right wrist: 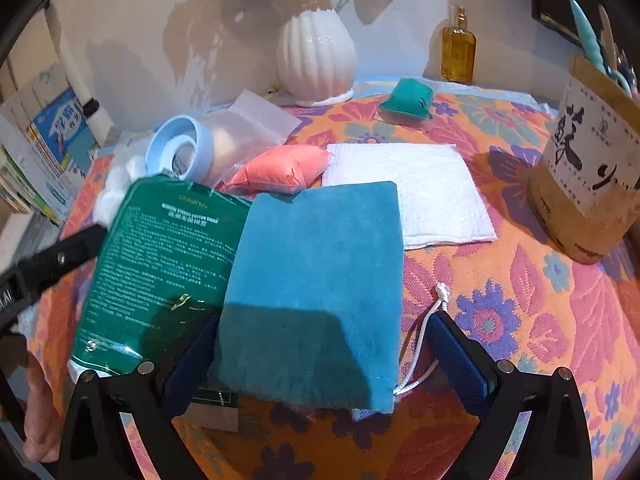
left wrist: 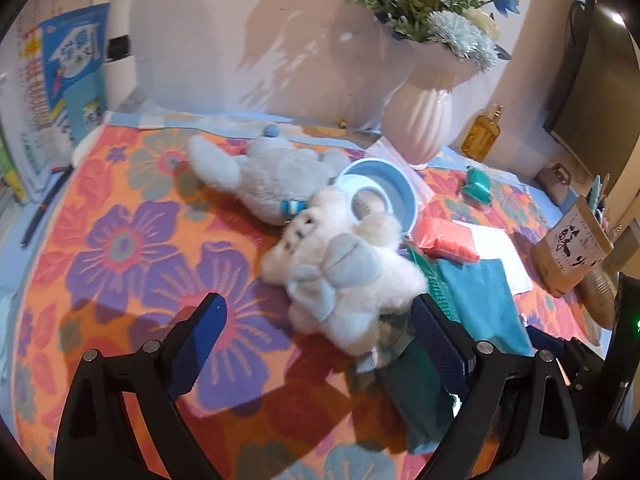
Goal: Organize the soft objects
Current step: 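Grasp the white plush bunny with the left tool while the right tool grasps the teal pouch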
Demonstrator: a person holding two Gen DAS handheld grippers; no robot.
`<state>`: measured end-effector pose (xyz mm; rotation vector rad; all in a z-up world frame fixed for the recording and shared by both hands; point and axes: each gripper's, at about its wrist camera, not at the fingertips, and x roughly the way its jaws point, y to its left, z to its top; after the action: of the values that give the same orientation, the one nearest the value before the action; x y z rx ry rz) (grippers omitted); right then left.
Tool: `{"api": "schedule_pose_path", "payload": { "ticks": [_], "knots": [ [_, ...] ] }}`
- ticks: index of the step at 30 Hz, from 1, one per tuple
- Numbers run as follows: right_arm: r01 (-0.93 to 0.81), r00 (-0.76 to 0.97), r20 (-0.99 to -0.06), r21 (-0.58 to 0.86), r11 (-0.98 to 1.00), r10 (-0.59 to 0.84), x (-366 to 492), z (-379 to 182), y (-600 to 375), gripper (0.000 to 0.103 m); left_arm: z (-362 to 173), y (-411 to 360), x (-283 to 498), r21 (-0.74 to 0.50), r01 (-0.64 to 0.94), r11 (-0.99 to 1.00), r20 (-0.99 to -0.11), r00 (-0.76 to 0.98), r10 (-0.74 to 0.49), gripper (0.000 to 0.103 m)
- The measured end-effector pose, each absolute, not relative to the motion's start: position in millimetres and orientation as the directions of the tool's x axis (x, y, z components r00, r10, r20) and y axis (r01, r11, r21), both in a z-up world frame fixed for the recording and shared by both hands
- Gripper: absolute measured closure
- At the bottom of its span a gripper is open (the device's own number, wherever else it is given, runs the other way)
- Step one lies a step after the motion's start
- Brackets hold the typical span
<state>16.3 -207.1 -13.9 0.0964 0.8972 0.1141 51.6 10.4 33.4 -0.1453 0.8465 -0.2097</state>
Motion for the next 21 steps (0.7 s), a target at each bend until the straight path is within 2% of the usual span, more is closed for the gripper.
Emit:
{"api": "schedule_pose_path", "payload": {
  "ticks": [2,5,6,8,10,13,15,18,21],
  "knots": [
    [-0.071,0.622,-0.770,0.123,0.990,0.140,15.7,-13.6,-205.3,0.013,29.8,6.9,56.7,-0.221,0.141,0.965,-0.723,0.640,-0.259,0.016],
    [-0.090,0.643,-0.752,0.111,0.990,0.143,12.8,-11.5,-202.2,0.040,23.9,3.5,60.8,-0.279,0.180,0.943,-0.703,0.631,-0.328,0.048],
    [-0.090,0.650,-0.747,0.109,0.990,0.142,11.4,-10.8,-202.3,0.046,23.2,2.2,60.2,-0.278,0.178,0.944,-0.696,0.640,-0.326,0.054],
    [-0.084,0.661,-0.736,0.120,0.989,0.146,10.1,-9.8,-204.3,0.063,23.3,3.2,56.8,-0.263,0.176,0.949,-0.678,0.666,-0.312,0.067],
    [-0.075,0.670,-0.726,0.143,0.987,0.156,8.8,-9.3,-208.7,0.076,27.1,7.1,51.4,-0.288,0.181,0.940,-0.652,0.682,-0.331,0.069],
    [-0.080,0.691,-0.693,0.211,0.974,0.207,3.4,-6.0,-218.3,0.082,36.9,13.0,36.8,-0.304,0.192,0.933,-0.612,0.711,-0.346,0.075],
    [-0.096,0.713,-0.660,0.243,0.965,0.238,-3.1,-1.3,-222.6,0.082,42.3,18.5,27.0,-0.316,0.202,0.927,-0.600,0.714,-0.360,0.089],
    [-0.134,0.740,-0.614,0.262,0.956,0.273,-15.9,6.8,-226.0,0.082,49.6,29.9,9.1,-0.333,0.208,0.920,-0.583,0.721,-0.374,0.090],
    [-0.126,0.744,-0.614,0.260,0.958,0.264,-30.5,10.2,-235.1,0.082,51.1,39.8,-5.1,-0.351,0.225,0.909,-0.591,0.700,-0.401,0.090]
  ]
}}
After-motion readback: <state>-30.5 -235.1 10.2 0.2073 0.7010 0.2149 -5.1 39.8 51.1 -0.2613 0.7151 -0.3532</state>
